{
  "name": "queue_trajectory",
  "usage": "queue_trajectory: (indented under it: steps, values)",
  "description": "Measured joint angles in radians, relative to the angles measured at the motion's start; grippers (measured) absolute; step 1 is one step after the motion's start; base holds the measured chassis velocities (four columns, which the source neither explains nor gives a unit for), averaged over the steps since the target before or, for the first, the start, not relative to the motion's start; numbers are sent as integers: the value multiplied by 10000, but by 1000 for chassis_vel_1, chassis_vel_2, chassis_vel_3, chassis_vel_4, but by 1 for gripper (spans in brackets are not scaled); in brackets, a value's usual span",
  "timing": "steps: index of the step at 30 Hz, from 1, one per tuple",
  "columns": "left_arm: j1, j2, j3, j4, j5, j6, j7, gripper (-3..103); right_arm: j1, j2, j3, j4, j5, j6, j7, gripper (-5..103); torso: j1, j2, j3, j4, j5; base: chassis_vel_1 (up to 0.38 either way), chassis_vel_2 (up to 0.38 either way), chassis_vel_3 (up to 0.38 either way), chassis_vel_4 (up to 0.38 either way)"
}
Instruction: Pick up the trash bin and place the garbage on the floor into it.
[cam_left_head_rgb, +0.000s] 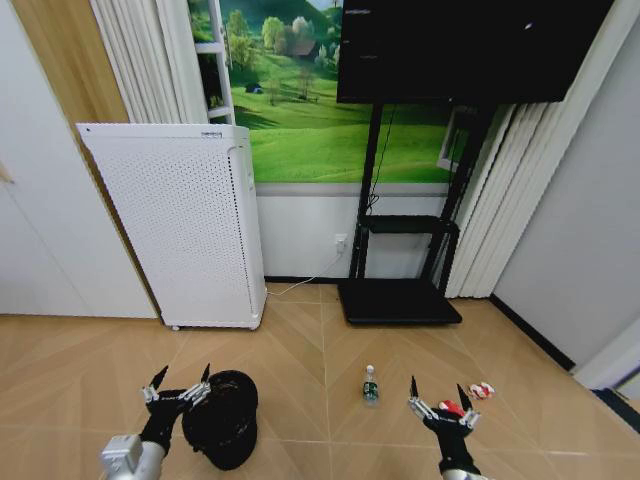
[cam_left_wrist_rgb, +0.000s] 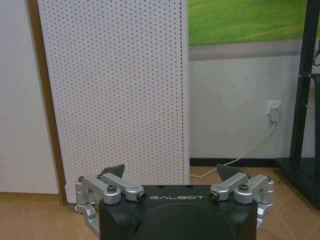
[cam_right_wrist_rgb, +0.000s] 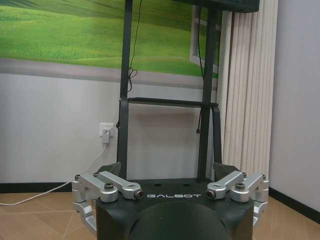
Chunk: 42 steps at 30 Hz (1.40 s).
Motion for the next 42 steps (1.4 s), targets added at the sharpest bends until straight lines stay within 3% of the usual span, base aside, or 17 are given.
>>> queue_trajectory:
  steps: [7, 14, 18, 20, 21, 25, 26, 27, 28, 31, 36, 37, 38, 42]
  values:
    - [39, 2, -35, 9, 38, -79, -135, 100, 7, 121, -28, -37, -11, -1, 5, 100, -39, -268, -228, 0, 0, 0, 0, 0, 0]
    - [44, 38, -116, 55, 83, -92, -355, 100, -7, 177, 16, -48, -13, 0, 19, 100, -40, -291, -254, 0, 0, 0, 0, 0, 0]
    - [215, -33, -241, 99, -81, 207, -1034, 100, -19, 242, 90, -49, -1, -1, 69, 100, -38, -282, -248, 0, 0, 0, 0, 0, 0]
    - [430, -101, -360, 241, -478, 780, -1885, 101, -64, 378, 183, -48, 4, 16, 173, 100, -34, -268, -238, 2, -1, 0, 0, 0, 0]
    - [430, -101, -360, 241, -478, 780, -1885, 101, -64, 378, 183, -48, 4, 16, 173, 100, -34, -268, -238, 2, -1, 0, 0, 0, 0]
    - [720, -66, -585, 386, -1690, 1740, -2394, 99, -17, 424, 180, -82, 23, 19, 216, 100, -29, -251, -225, 2, 0, 0, 0, 0, 0]
    - [688, 28, -675, 511, -2719, 2293, -2649, 99, 56, 390, 141, -107, 41, -11, 219, 100, -28, -244, -219, 4, 1, 0, 0, 0, 0]
    - [587, 92, -705, 606, -3206, 2557, -2786, 99, 83, 369, 138, -121, 60, -25, 223, 100, -28, -241, -217, 3, 0, 0, 0, 0, 0]
    - [587, 92, -705, 606, -3206, 2557, -2786, 99, 83, 369, 138, -121, 60, -25, 223, 100, -28, -241, -217, 3, 0, 0, 0, 0, 0]
    - [55, 545, -743, 813, -4180, 3520, -2921, 99, 105, 210, 205, -148, 156, -41, 251, 100, -23, -229, -206, -2, 0, 0, 0, 0, 0]
    - [-353, 784, -602, 1040, -5062, 3957, -3171, 96, 86, 116, 309, -176, 229, -32, 317, 100, -20, -219, -199, -2, -1, 0, 0, 0, 0]
    - [-462, 818, -563, 1147, -5577, 4140, -3317, 102, 86, 105, 327, -194, 258, -28, 363, 100, -20, -216, -196, -1, 0, 0, 0, 0, 0]
    - [-550, 843, -534, 1258, -5812, 4240, -3381, 102, 86, 103, 337, -203, 267, -26, 376, 100, -19, -213, -194, 1, 0, 0, 0, 0, 0]
    - [-840, 928, -423, 1616, -5963, 4308, -3432, 100, 88, 109, 350, -228, 279, -12, 388, 100, -19, -207, -190, 1, 0, 0, 0, 0, 0]
